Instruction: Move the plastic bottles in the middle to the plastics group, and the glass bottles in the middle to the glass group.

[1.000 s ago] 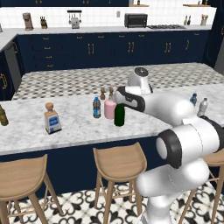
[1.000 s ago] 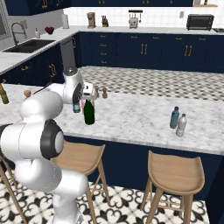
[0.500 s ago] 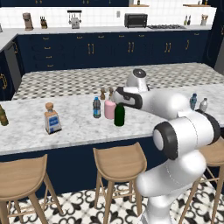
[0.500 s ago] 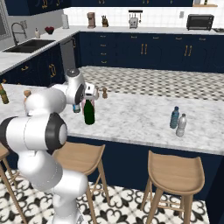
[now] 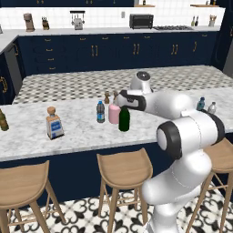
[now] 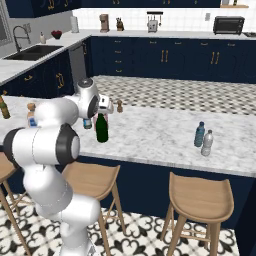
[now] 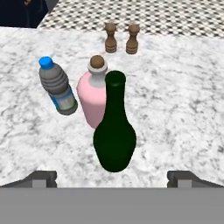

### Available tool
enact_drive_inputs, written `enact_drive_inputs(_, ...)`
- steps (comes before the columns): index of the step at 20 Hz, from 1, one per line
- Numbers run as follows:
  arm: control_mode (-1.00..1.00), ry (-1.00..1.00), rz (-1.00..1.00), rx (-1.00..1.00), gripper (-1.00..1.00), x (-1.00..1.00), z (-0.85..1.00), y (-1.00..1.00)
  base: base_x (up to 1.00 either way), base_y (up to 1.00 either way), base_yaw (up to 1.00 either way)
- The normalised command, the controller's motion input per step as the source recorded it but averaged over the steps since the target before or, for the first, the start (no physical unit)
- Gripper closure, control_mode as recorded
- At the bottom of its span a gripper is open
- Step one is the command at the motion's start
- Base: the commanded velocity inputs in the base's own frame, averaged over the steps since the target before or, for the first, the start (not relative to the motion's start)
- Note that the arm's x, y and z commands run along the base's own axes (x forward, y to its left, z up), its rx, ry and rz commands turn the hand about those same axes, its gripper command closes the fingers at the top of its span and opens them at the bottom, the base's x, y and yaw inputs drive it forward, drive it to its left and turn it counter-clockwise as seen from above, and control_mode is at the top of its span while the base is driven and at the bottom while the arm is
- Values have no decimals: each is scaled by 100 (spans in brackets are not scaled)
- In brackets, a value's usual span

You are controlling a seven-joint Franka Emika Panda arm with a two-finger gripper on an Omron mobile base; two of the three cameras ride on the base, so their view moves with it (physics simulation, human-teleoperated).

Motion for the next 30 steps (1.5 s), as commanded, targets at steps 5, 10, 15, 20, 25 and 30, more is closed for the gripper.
enact_drive_inputs(5,-100,0,0,0,-100,15,-18,4,0,0,0)
enact_drive_inputs(10,-100,0,0,0,-100,18,-4,1,0,0,0)
enact_drive_inputs(15,-100,0,0,0,-100,22,0,0,0,0,0)
enact_drive_inputs(20,-100,0,0,0,-100,15,-4,0,0,0,0)
enact_drive_inputs(25,-100,0,0,0,-100,3,-14,1,0,0,0)
enact_drive_inputs(30,-100,0,0,0,-100,3,-10,4,0,0,0)
